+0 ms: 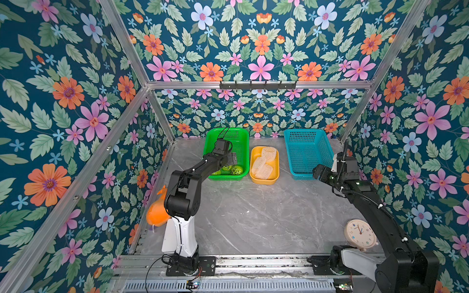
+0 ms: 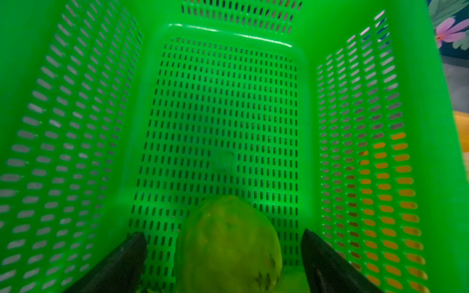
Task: Sleeve custard apples in foam nets
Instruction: Pick up the custard apple from the basket.
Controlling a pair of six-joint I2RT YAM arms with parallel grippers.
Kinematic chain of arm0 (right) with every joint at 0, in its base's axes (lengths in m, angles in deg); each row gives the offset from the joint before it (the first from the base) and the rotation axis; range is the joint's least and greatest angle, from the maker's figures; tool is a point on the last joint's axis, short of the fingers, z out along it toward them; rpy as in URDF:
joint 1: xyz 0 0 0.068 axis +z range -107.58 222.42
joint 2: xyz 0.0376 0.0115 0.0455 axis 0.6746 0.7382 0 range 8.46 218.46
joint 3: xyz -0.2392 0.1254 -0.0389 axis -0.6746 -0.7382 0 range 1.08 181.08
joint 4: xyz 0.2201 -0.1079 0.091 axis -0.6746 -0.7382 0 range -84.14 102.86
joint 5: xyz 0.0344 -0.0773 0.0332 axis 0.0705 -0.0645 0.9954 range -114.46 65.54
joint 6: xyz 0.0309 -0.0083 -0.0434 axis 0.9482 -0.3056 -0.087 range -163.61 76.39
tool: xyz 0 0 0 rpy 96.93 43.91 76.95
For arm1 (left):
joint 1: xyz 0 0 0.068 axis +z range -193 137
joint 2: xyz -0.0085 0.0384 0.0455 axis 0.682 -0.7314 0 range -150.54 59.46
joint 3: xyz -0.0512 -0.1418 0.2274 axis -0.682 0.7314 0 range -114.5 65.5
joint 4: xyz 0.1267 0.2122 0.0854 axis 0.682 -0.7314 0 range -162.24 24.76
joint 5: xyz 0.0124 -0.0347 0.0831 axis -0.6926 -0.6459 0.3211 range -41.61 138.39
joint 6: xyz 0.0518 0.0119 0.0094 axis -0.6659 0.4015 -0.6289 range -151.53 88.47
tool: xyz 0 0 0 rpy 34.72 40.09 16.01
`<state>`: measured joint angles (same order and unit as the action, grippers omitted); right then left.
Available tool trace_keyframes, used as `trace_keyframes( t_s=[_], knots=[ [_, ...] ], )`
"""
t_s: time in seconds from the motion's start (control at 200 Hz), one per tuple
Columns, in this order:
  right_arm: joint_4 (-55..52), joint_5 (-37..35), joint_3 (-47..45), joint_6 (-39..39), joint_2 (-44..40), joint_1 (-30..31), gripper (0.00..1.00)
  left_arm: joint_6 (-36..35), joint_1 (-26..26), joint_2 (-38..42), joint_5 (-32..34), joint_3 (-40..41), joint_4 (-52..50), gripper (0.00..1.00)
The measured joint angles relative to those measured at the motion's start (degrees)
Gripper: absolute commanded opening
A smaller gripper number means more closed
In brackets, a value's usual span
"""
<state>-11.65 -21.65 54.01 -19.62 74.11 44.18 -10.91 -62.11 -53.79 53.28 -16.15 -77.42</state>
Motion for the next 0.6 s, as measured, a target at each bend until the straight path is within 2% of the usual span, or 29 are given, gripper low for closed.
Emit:
trace_keyframes(
  t_s=[0.26,0.53,0.6],
  knots=[
    [0.2,-0.3,-0.5,0.0,0.4,0.0,0.99,0.2,-0.4,-2.4,-1.0,-0.3,0.4,0.92],
    [0.2,-1.7,-2.1,0.0,-1.4,0.0,0.99,0.6,-0.9,-4.4,-1.1,-0.1,0.6,0.92],
    [0.3,-2.1,-2.3,-0.1,-1.7,0.0,0.99,1.4,-1.0,-4.7,-1.2,0.1,0.3,0.89]
  ],
)
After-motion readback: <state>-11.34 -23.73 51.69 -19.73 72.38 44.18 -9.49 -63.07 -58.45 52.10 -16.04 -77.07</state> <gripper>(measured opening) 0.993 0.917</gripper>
